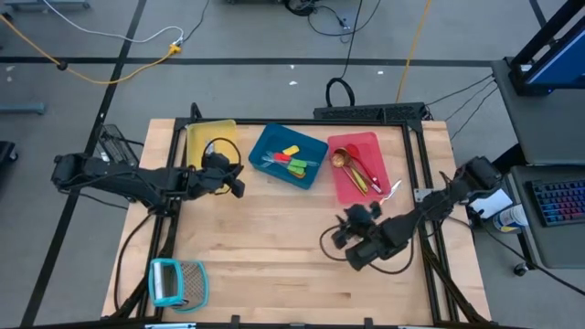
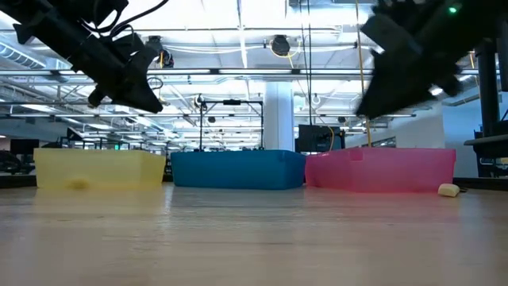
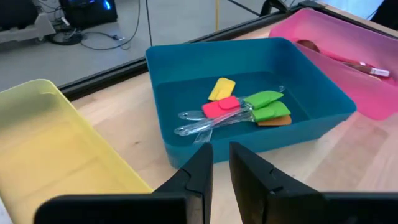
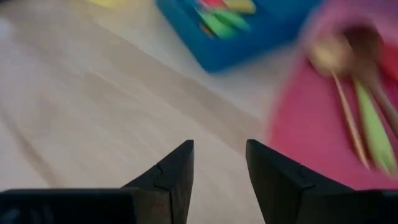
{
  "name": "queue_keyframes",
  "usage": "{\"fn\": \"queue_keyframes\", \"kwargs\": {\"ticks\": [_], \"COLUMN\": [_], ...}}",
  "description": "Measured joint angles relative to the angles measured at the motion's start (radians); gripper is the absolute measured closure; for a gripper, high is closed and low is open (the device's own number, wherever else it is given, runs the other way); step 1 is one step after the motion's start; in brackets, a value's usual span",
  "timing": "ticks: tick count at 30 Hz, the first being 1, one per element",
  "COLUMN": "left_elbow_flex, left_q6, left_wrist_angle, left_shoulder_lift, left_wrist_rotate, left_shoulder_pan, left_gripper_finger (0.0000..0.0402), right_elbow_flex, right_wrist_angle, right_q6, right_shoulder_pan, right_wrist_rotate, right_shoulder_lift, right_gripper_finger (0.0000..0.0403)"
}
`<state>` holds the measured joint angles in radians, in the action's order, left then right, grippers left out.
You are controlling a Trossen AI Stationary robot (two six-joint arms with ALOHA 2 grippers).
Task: Pick & Place Kitchen Items
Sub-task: Put the light yellow knife into the yellow bin
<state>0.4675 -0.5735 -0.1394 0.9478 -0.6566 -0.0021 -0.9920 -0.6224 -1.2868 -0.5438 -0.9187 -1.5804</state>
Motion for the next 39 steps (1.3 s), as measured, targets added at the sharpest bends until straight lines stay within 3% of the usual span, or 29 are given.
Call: {"fn": "queue_keyframes", "kwargs": {"ticks": [7,13,20,34,39], "left_elbow_flex": [0.0,0.0,0.0,0.001,0.001], "left_q6": [0.001,0.003,0.022,0.029,0.025], "left_wrist_angle": [0.0,0.0,0.0,-0.005,-0.016], "left_shoulder_lift": [0.0,0.0,0.0,0.0,0.0], "left_wrist_rotate": [0.0,0.0,0.0,0.0,0.0], "left_shoulder_pan": [-0.023,-0.029,-0.029,-0.029,-0.029], "left_gripper_finger": [0.0346,0.0346,0.0346,0.0346,0.0346], "right_elbow_flex": [0.001,0.083,0.241,0.362,0.367], "right_wrist_angle": [-0.402,-0.448,-0.306,-0.186,-0.199], "right_q6": [-0.526,-0.76,-0.822,-0.81,-0.797], "right_shoulder_pan": [0.0,0.009,0.04,0.091,0.091], "right_wrist_rotate": [0.215,0.228,0.392,0.389,0.416], "right_shoulder_lift": [0.018,0.015,0.014,0.017,0.016], "right_gripper_finger": [0.0264,0.0264,0.0264,0.0264,0.0286]}}
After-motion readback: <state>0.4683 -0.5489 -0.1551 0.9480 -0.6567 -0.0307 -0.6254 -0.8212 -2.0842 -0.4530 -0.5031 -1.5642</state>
